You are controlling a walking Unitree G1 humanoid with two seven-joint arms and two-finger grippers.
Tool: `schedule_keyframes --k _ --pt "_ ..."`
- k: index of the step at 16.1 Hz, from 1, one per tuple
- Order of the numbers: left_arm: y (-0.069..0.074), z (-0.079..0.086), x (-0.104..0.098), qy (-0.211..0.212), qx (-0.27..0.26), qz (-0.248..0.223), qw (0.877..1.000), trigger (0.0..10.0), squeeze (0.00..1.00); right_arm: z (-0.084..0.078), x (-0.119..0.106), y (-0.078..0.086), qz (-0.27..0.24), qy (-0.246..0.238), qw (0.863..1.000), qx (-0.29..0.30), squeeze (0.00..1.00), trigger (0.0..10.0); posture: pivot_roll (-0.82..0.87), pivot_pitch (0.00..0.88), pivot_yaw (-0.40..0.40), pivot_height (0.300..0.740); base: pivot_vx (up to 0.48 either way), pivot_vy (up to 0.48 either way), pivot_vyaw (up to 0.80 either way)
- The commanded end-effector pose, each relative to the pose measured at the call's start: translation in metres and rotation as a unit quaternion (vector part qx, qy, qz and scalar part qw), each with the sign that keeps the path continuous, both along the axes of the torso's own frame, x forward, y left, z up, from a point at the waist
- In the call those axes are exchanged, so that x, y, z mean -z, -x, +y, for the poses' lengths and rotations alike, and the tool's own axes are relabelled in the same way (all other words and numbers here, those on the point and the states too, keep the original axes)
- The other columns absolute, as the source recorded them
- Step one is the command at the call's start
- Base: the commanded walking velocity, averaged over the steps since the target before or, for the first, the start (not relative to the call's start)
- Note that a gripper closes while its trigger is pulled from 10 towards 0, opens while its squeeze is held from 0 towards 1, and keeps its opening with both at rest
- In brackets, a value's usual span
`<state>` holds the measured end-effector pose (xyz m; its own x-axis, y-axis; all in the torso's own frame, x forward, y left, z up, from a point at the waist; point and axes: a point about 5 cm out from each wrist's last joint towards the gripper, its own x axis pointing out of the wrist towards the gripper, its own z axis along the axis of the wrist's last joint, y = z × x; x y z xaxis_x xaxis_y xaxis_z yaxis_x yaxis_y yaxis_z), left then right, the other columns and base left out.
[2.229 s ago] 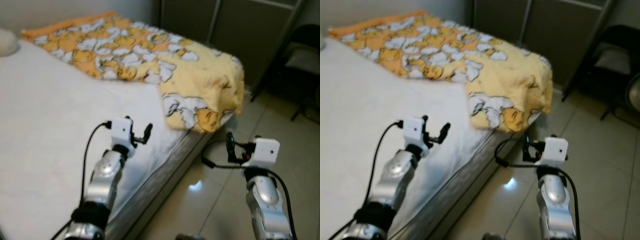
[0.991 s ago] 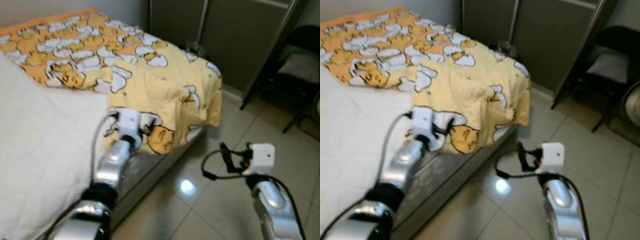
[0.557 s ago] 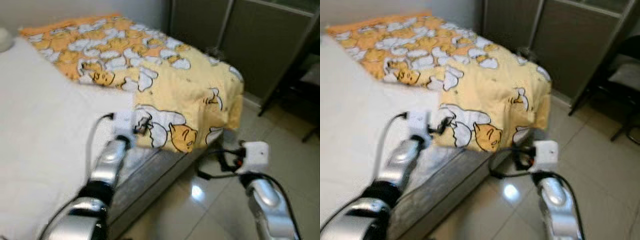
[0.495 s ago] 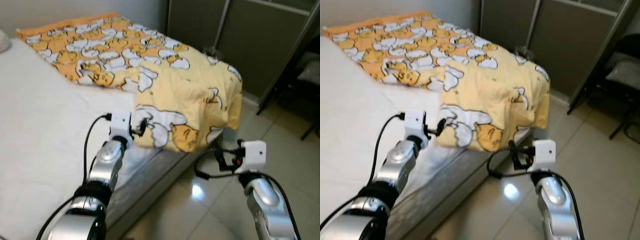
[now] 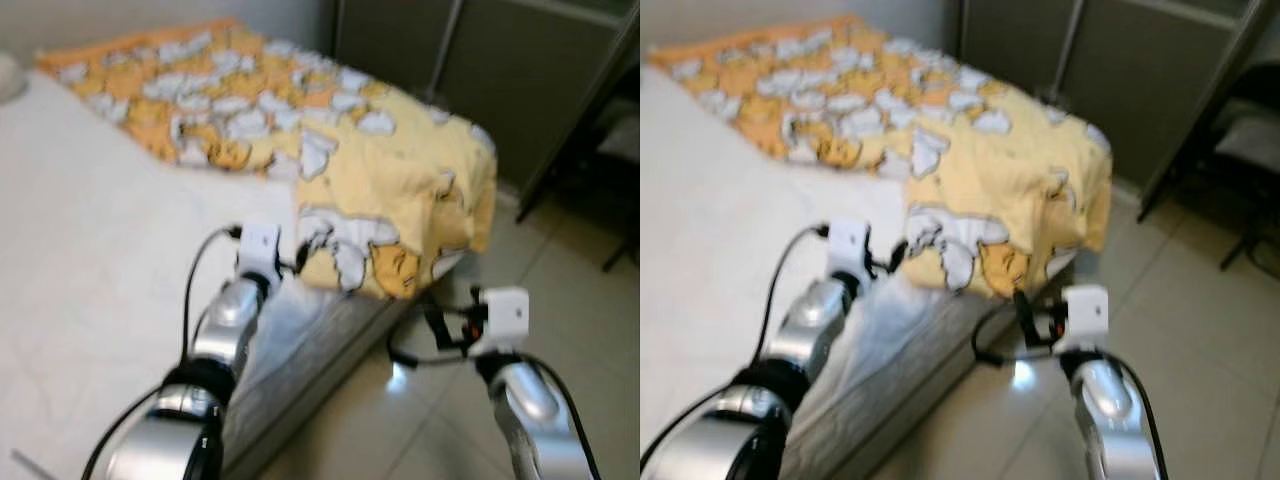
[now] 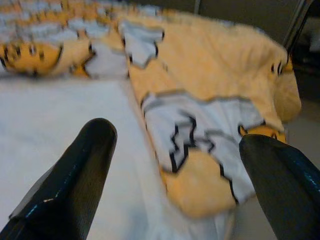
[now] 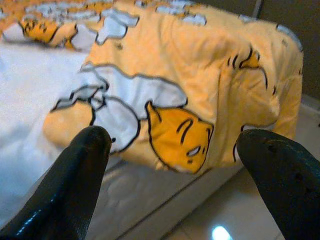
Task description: Clean up the room
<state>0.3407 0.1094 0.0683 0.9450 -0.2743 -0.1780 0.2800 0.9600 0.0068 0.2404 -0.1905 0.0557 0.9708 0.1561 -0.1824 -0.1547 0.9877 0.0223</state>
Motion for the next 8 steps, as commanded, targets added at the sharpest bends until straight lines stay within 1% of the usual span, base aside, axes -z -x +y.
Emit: schedule_keyframes --k 1,3,4,7,8 --pt "-0.0055 -0.007 -0.0047 -0.006 0.005 0.004 1.0 10.0 0.0 -0.0036 -0.0022 0.0025 0.0 -0.001 1.0 -0.001 0.0 10.0 -0.15 0.0 -0.033 0.74 0.0 0.0 0.0" --pt "-0.009 -0.01 -0.0062 -0.001 -0.007 0.011 1.0 10.0 0.0 0.0009 0.0015 0.0058 0.013 0.006 1.0 -0.021 0.0 10.0 -0.16 0.0 -0.035 0.74 0.0 0.0 0.0" --pt "-0.0102 -0.0099 -0.0086 0.008 -0.014 0.005 1.0 10.0 0.0 0.0033 -0.0013 0.0054 0.005 0.005 1.0 -0.028 0.0 10.0 -0.16 0.0 -0.028 0.74 0.0 0.0 0.56" --pt "-0.0087 -0.0103 -0.0048 0.004 -0.014 0.013 1.0 10.0 0.0 0.0007 -0.0013 0.0067 0.006 0.003 1.0 -0.018 0.0 10.0 -0.17 0.0 -0.007 0.74 0.365 -0.309 0.48" --pt "-0.007 -0.0129 -0.0019 0.001 -0.008 0.018 1.0 10.0 0.0 0.0008 0.001 0.0089 0.015 0.003 1.0 -0.015 0.0 10.0 -0.18 0.0 0.001 0.74 0.352 -0.322 0.42"
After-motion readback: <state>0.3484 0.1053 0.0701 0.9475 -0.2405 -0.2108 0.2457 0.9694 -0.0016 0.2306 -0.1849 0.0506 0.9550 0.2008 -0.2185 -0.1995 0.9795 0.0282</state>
